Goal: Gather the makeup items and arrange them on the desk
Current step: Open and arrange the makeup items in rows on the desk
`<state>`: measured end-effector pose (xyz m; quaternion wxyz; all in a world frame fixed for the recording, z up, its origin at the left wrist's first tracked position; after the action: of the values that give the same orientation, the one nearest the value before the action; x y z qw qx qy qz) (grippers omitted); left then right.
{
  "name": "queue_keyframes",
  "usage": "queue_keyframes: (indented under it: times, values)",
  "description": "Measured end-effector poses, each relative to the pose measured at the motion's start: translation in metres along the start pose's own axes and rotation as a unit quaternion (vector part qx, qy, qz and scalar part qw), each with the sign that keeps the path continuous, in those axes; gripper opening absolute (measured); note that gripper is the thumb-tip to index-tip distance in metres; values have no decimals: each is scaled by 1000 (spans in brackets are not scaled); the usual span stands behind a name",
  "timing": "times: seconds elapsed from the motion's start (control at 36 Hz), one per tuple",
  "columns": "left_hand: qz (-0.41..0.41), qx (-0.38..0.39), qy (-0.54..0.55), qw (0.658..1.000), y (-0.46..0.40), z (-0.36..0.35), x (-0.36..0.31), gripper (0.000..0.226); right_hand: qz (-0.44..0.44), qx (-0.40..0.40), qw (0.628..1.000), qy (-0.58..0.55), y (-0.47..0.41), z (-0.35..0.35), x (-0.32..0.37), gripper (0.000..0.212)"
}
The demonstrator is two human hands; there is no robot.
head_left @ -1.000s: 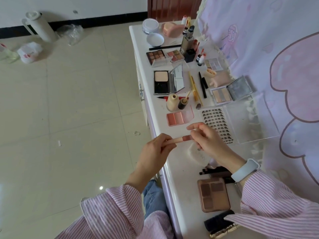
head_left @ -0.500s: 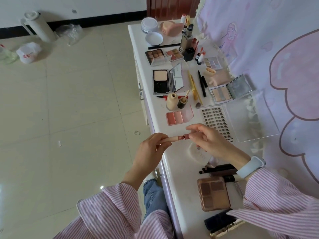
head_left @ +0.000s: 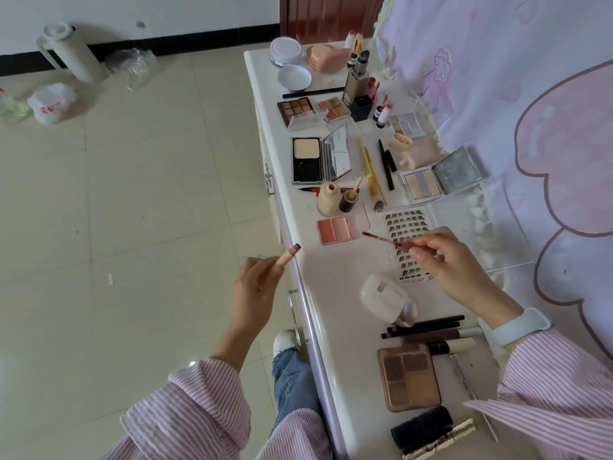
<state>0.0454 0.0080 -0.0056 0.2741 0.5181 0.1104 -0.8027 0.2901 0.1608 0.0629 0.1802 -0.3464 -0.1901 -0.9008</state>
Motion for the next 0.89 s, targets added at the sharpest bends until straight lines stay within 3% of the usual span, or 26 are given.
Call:
queue_keyframes:
  times: [0.14,0.25,0.53,0.89]
  values:
    - [58,-59,160,984,6,-6,-3,14,-30,-39,994,-102,8,-18,3,14]
    - [81,-31,209,974,1,-28,-7,15,-16,-49,993,-106,11,-42,7,12]
    - [52,-42,96,993,-11,-54,-18,10,87,-95,987,96,-9,-74,14,16]
    - [-65,-42,-3,997,-19,-64,-40,16,96,-132,976,143,-21,-81,23,17]
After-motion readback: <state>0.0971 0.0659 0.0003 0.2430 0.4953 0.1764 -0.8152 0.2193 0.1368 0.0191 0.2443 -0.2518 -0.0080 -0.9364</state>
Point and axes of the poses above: each hand's wrist, its own y-axis away from the middle knuckle, its own z-axis out of the back of the hand, x = y × z, the point moved 10 cm from there along -y, towards the middle knuckle
